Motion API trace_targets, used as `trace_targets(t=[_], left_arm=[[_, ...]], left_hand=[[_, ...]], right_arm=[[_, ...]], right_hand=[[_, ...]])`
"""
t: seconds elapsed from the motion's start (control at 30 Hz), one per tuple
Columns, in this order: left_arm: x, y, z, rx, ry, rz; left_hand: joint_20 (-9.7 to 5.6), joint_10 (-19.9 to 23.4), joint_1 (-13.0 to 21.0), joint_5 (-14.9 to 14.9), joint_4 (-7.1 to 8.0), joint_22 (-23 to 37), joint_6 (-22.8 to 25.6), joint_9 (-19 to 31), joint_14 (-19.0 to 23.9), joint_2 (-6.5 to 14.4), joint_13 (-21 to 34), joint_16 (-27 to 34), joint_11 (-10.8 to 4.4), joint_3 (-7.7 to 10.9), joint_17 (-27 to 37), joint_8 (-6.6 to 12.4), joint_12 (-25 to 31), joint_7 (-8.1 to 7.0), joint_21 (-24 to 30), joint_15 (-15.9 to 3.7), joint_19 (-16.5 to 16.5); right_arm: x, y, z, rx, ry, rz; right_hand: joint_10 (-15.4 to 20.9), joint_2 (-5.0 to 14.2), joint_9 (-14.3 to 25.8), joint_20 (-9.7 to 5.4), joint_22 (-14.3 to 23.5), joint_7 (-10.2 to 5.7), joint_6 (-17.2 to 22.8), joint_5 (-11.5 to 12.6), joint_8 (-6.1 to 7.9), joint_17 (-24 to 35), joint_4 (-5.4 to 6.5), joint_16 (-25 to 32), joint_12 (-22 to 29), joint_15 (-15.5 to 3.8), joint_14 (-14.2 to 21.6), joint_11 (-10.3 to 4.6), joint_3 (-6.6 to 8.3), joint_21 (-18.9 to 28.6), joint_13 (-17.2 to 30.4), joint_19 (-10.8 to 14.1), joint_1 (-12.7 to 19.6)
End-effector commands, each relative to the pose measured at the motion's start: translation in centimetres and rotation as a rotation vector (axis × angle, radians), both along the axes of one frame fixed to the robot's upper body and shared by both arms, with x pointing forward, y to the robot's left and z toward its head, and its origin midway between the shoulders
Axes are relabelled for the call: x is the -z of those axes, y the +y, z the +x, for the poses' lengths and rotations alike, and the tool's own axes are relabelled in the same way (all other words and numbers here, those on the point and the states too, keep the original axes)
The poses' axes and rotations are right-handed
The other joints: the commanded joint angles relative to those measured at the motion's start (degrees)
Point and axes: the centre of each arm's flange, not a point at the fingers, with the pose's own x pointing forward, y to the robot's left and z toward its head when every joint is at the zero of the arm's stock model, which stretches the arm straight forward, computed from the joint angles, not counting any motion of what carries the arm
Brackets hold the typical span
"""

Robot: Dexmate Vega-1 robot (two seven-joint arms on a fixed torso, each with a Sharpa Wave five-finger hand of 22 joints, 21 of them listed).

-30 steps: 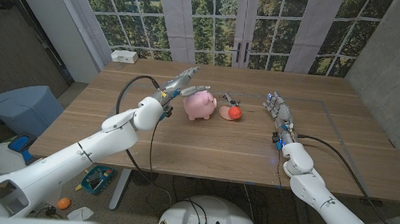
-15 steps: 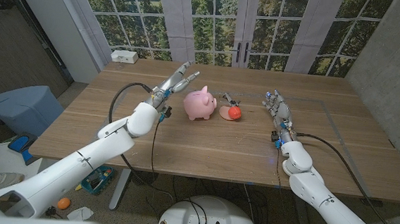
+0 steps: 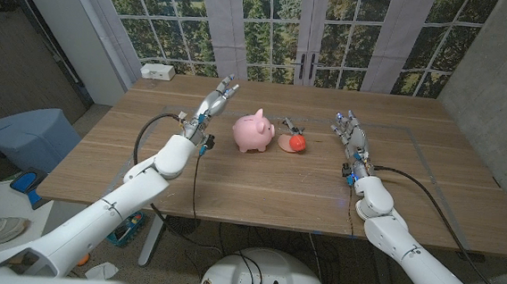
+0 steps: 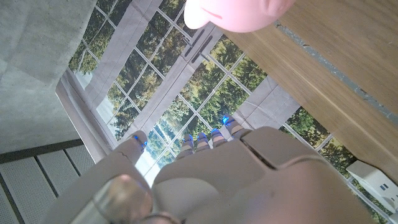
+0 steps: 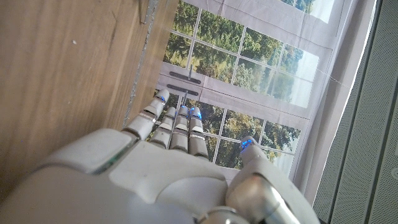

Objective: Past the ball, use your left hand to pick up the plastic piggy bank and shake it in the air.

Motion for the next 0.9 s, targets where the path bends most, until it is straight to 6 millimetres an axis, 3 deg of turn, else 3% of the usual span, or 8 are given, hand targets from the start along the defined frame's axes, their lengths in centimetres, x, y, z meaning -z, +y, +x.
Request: trace_targets(t=[0.03, 0.5, 0.9], left_arm=[[1.5, 1.4, 1.5, 0.136, 0.049, -0.18], [2.9, 2.8, 1.6, 0.251, 0.109, -0.33], [6.2, 3.6, 2.2, 0.309, 0.192, -0.563]], left_hand=[[-4.62, -1.32, -0.54, 0.44, -0.12, 0.07, 0.3, 0.03, -1.65, 5.14, 0.12, 0.1, -0.45, 0.89, 0.15, -0.18, -0.18, -0.31, -0.05, -0.41, 0.45], [-4.85, -0.22, -0.52, 0.53, -0.37, 0.04, 1.63, 0.01, -0.91, 4.83, 0.08, -0.01, -0.52, 2.74, 0.07, -0.14, -0.16, -0.49, -0.68, -0.66, 1.31], [-4.92, -0.42, -0.69, 0.4, -0.59, 0.04, 1.72, 0.0, -0.98, 4.41, 0.07, -0.27, -0.62, 3.68, 0.06, -0.45, -0.49, -0.39, -1.39, -0.68, 1.42]], right_arm=[[-0.5, 0.1, -0.3, 0.004, -0.012, 0.022], [-1.0, -0.8, -0.6, 0.013, -0.048, 0.052], [-0.9, -1.1, -0.2, 0.022, -0.06, 0.059]], right_hand=[[0.25, 3.52, 0.08, -1.86, 0.17, -0.37, -0.21, 0.53, 0.0, 0.15, 0.56, 0.08, -0.05, -2.61, -0.17, -0.46, 0.25, 0.13, 0.18, -0.09, -0.72], [0.06, 2.92, 0.04, -1.6, 0.07, -0.05, -0.38, 0.69, -0.06, -0.04, 1.59, -0.09, -0.09, -2.12, -0.17, -0.09, 0.66, 0.22, 0.13, 0.16, -1.33], [-0.02, 2.48, 0.02, -1.44, 0.04, 0.06, -0.39, 0.76, -0.05, -0.36, 1.64, -0.26, -0.11, -2.0, -0.07, -0.05, 0.96, 0.19, 0.11, 0.13, -1.27]])
